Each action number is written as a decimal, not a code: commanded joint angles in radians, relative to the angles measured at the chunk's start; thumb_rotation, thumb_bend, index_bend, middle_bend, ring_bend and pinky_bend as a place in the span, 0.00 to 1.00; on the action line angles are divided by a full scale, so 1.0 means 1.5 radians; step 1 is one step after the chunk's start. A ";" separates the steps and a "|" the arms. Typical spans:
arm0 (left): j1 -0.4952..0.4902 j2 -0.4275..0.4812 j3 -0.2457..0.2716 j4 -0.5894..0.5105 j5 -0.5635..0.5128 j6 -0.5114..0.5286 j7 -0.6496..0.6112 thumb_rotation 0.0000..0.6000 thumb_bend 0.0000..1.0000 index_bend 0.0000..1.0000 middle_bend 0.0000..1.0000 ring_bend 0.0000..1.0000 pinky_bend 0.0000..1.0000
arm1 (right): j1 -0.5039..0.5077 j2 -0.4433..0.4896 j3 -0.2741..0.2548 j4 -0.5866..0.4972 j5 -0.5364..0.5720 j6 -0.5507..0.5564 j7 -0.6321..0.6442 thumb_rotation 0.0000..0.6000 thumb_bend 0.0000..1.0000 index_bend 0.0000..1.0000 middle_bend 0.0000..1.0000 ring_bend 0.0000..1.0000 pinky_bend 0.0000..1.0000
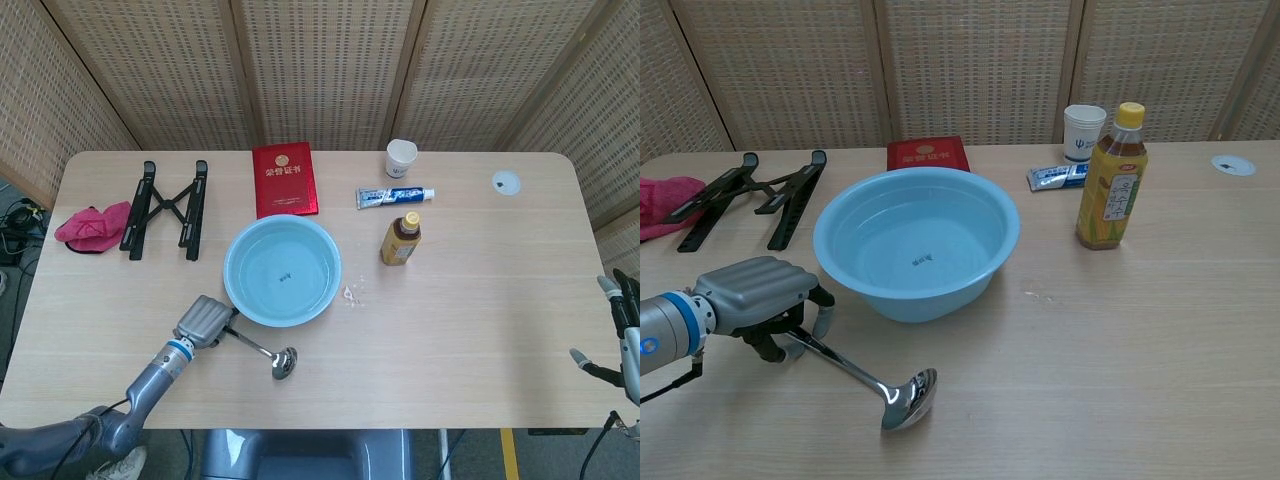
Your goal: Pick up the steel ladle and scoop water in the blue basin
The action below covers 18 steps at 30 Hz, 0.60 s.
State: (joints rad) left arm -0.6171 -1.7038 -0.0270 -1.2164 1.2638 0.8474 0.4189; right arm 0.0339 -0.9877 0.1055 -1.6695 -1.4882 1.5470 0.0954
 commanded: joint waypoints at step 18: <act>0.011 0.142 0.022 -0.166 0.076 0.066 -0.032 1.00 0.55 0.69 0.92 0.93 1.00 | -0.001 0.000 -0.002 -0.004 -0.006 0.004 0.000 1.00 0.00 0.00 0.00 0.00 0.00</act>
State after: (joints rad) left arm -0.6006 -1.5140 0.0028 -1.4331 1.3623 0.9340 0.3720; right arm 0.0323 -0.9872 0.1020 -1.6749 -1.4969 1.5524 0.0951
